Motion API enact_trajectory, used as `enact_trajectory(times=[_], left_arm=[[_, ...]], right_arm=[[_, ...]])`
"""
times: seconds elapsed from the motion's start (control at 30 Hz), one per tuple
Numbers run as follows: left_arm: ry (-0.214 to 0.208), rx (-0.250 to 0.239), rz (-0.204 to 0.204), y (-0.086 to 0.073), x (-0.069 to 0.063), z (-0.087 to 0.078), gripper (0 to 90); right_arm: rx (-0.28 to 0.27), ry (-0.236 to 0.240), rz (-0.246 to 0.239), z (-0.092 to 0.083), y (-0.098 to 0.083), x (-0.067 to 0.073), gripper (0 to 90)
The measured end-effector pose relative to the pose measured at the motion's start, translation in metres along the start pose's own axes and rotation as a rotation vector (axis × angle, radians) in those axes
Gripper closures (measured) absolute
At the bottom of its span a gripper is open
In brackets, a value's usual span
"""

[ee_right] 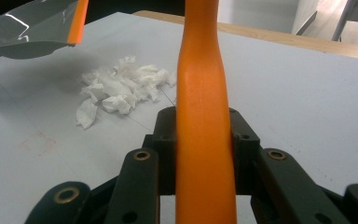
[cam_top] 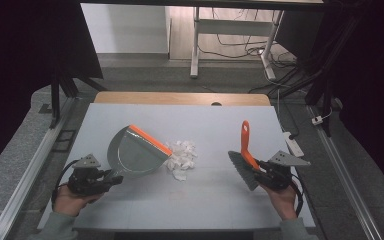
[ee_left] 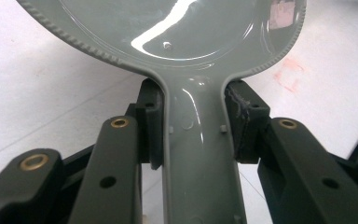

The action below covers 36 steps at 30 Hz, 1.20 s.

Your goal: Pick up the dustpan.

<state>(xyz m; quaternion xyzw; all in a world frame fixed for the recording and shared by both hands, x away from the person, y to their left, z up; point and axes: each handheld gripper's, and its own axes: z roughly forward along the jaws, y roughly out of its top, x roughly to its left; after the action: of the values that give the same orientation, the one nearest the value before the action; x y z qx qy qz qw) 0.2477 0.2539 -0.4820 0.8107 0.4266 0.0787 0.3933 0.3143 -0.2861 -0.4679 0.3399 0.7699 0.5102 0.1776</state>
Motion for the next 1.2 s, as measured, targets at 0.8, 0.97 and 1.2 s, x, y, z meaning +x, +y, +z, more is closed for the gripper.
enact_trajectory(times=[0.8,0.97,1.2], left_arm=[[-0.062,0.070,0.036,-0.037,0.001,-0.020,61.2],[-0.070,0.096,0.045,-0.042,0.004,-0.024,61.2],[-0.084,0.151,0.068,-0.043,0.006,-0.022,61.2]], right_arm=[[0.005,0.000,-0.006,0.001,0.000,0.001,70.1],[0.009,0.002,-0.008,0.002,0.000,0.001,70.1],[0.009,0.004,-0.009,0.003,0.000,0.001,70.1]])
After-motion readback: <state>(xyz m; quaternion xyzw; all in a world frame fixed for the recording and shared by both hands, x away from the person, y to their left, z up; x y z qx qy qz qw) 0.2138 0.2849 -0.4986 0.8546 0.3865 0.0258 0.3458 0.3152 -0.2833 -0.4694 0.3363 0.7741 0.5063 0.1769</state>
